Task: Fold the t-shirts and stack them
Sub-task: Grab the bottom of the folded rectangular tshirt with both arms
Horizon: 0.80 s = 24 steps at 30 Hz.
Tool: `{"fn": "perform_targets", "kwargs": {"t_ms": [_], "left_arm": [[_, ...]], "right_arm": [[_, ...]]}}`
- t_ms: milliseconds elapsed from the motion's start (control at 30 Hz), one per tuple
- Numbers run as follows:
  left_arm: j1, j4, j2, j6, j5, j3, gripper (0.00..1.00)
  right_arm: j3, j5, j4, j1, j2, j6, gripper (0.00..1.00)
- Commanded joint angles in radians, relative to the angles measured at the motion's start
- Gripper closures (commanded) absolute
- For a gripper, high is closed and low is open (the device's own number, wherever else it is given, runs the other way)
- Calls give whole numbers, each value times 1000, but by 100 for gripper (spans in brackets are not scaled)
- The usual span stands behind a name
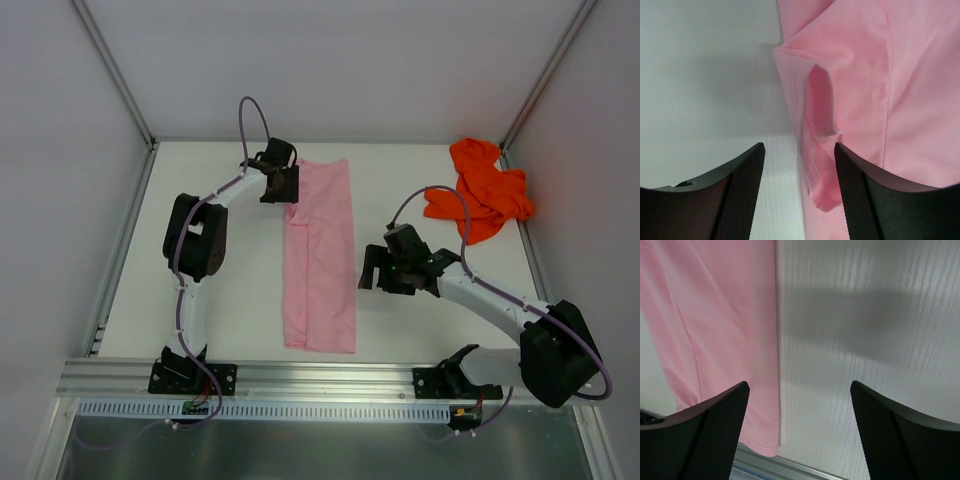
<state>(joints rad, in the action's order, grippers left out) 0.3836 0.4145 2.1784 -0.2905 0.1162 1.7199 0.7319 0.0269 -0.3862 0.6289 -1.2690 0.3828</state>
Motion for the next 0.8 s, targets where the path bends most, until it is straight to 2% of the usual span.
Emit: {"fn": "perform_targets", "kwargs": {"t_ms": [0, 200, 367, 500, 767], "left_arm": [[-17, 9, -43, 27, 16, -10, 43], [-37, -11, -71, 30, -84, -20, 41], [-32, 3, -43, 2, -165, 64, 30], [-14, 61, 24, 11, -155, 156, 29], [-11, 132, 89, 10, 19, 181, 35]], "right_arm": [[46, -10, 12, 5, 0, -10, 14], [46, -9, 13, 6, 0, -12, 15], [54, -7, 18, 6, -6, -12, 14], [55, -8, 18, 6, -7, -13, 14], [57, -21, -3, 5, 0, -15, 14]]}}
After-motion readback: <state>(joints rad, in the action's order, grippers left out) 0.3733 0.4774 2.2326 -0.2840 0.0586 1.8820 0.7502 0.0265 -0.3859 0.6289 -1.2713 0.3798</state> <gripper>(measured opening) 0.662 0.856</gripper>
